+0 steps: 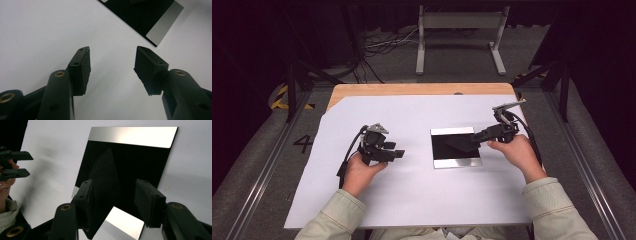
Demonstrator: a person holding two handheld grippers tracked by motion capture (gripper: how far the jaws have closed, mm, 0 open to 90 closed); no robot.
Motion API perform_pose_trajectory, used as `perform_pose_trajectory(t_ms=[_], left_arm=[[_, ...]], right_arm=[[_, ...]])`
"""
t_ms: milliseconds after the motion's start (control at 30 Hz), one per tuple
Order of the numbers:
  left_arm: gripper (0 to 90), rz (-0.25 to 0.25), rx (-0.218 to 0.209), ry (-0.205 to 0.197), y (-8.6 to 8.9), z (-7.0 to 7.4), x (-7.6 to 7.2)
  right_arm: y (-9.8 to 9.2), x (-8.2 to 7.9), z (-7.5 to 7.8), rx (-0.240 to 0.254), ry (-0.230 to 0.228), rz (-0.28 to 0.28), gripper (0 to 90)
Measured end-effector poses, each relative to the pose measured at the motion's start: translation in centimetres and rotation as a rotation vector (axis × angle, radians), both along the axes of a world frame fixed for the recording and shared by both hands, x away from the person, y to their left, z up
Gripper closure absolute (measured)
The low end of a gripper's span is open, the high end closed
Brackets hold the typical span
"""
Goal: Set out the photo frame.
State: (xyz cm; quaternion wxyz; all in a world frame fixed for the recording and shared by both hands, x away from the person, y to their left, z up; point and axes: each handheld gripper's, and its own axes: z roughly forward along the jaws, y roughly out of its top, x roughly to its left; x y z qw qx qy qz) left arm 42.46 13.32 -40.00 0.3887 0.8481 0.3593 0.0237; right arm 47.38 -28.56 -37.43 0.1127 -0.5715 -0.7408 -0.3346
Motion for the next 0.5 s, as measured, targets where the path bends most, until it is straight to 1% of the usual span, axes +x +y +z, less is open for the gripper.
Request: perform_pose_trajectory(t_ms=[100,367,433,500], left_arm=[[47.3,0.000,0.001,0.002,0.02,-0.01,0.02],[47.3,0.001,0.001,0.000,0.04,-0.01,0.02],[47.3,0.005,0.000,-0.002,0.12,0.04,0.02],[47.3,0.009,-0.007,-0.003,0.23,0.07,0.04]], right_arm=[[0.07,0.04,-0.22,0.015,0.009,0.007,49.9],[0.41,0.15,-0.58,0.029,0.032,0.017,49.4],[0.58,0.17,-0.73,0.040,0.038,0.028,48.9],[0.67,0.18,-0.81,0.038,0.041,0.036,48.9]])
